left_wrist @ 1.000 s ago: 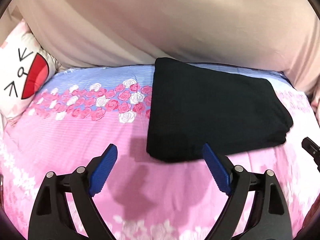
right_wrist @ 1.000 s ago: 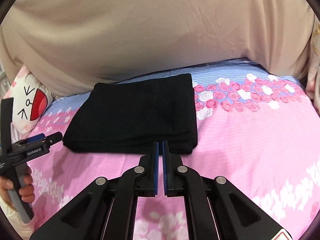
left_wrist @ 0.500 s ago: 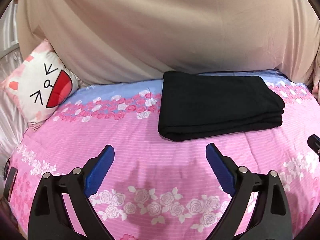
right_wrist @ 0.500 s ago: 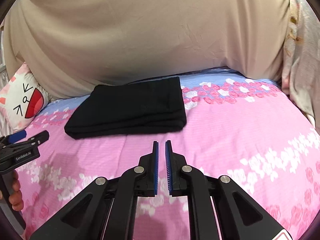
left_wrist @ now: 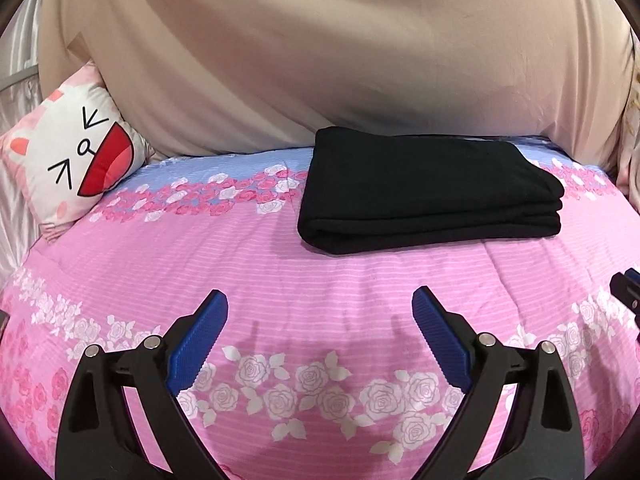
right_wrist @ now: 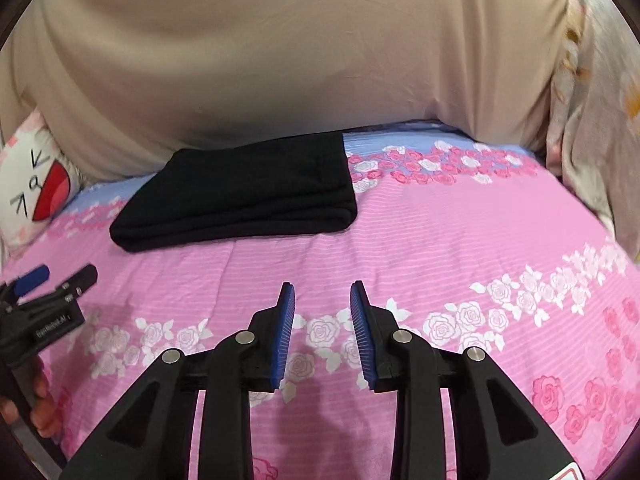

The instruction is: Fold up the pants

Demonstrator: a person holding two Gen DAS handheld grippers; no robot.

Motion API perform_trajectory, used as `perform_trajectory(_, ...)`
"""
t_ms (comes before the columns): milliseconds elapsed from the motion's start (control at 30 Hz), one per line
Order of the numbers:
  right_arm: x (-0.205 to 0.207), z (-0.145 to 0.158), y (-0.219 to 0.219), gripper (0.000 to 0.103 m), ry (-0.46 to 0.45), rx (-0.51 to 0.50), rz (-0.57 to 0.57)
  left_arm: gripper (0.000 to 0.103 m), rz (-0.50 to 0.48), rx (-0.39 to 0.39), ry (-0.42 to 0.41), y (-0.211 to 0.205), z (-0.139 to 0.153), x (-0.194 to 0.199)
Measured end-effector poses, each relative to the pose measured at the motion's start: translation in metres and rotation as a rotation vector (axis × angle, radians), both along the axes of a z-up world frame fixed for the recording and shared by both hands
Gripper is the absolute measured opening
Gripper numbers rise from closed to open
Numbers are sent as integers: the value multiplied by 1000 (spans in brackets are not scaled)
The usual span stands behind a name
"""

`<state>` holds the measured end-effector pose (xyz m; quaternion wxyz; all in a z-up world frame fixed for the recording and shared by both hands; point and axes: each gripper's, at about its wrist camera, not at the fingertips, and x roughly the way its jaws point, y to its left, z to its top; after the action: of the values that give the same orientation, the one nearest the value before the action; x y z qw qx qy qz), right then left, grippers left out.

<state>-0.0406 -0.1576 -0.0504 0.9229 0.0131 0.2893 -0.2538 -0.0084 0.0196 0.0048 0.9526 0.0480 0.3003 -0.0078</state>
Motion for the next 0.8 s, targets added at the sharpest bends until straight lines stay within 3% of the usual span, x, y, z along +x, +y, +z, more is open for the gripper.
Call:
perform_trajectory(133,3,-1,7,39,17,-46,-3,91,13,-11,3,3,-1,1)
perform_trajectory(800,4,-3,7,43,35,-60,-32,91,27,-38,-1,3,1,0)
